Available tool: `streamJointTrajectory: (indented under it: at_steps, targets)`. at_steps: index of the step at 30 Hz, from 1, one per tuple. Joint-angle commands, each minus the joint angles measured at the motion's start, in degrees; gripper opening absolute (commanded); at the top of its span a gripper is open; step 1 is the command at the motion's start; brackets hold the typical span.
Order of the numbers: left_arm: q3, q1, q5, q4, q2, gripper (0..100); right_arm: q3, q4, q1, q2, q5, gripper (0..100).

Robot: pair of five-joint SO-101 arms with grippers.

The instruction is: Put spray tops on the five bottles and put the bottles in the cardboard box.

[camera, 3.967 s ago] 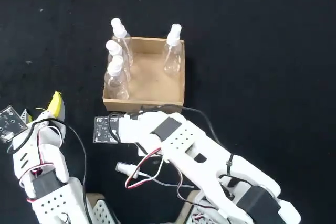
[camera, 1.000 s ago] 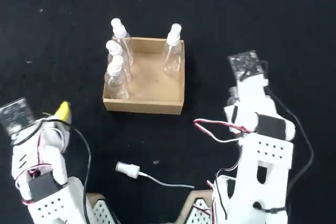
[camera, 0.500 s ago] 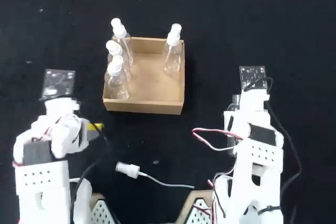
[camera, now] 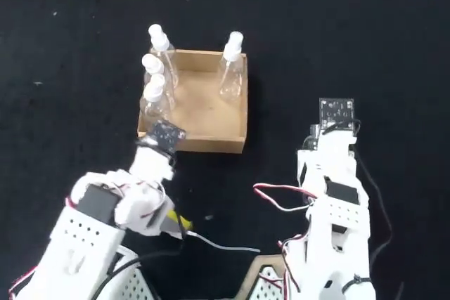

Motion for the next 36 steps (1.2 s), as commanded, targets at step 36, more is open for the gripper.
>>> streamJointTrajectory:
  at_steps: [36]
  targets:
    - [14.55, -16.92, -11.96, -12.66, -0.26, 28, -0.04, -2.11, 1.41, -1.8, -0.35, 1.5]
